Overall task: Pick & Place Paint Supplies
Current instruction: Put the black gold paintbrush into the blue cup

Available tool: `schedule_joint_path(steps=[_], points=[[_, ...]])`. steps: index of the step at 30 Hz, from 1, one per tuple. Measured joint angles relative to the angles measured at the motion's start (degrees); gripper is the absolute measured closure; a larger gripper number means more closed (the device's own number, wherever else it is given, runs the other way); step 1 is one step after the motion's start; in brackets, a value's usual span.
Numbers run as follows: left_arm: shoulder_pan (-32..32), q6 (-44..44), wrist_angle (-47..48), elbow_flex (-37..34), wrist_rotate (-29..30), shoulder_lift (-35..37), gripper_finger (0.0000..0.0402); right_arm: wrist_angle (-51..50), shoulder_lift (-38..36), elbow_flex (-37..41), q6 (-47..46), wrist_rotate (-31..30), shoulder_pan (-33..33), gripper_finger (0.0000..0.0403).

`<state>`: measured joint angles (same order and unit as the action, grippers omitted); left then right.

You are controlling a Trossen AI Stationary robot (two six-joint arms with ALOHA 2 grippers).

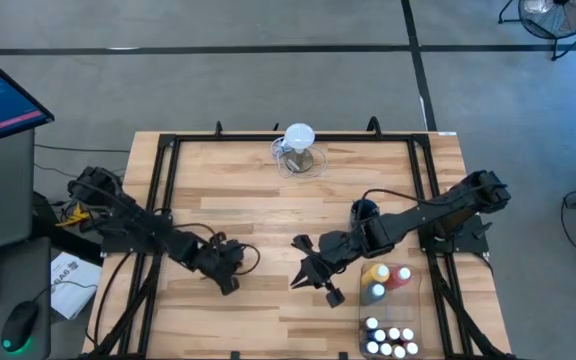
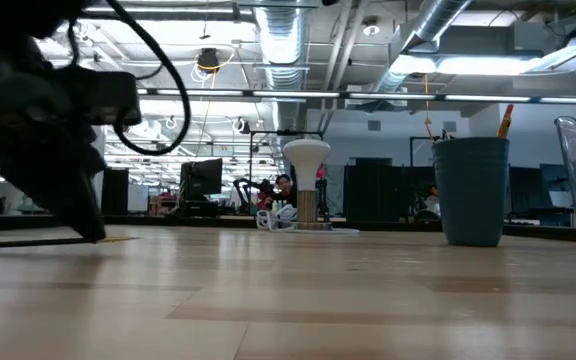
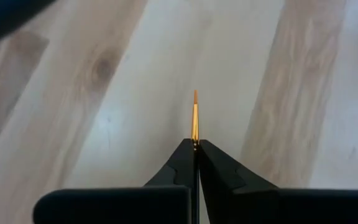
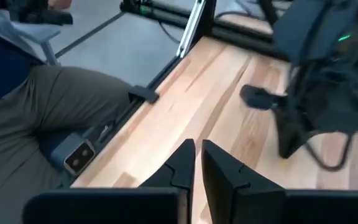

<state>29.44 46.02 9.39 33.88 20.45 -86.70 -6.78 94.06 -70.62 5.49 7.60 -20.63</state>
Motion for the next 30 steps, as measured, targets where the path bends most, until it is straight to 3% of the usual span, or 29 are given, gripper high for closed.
schedule_joint_path(steps=[7, 17, 20, 23, 30], points=[[-1.4, -5.3, -12.0, -2.1, -1.1, 0.1, 0.0401, 0.3, 0.1, 2.9, 0.8, 0.0, 0.0, 0.0374], [-1.4, -9.3, -20.1, -2.2, -1.5, 0.1, 0.0401, 6.7, 3.5, 5.9, 3.4, -0.6, 0.5, 0.035], [-1.5, -11.4, -24.6, -2.2, -1.8, 0.2, 0.0401, 9.0, 7.0, 4.4, 4.4, -0.8, 0.6, 0.034], [-1.8, -13.0, -27.3, -2.1, -2.8, 0.2, 0.0401, 4.5, 9.4, 1.5, 2.2, -0.4, 1.3, 0.0333], [-1.7, -16.9, -34.2, -2.1, -6.5, 0.2, 0.0401, 2.2, 9.9, -1.3, 1.6, -0.2, 2.0, 0.0318]])
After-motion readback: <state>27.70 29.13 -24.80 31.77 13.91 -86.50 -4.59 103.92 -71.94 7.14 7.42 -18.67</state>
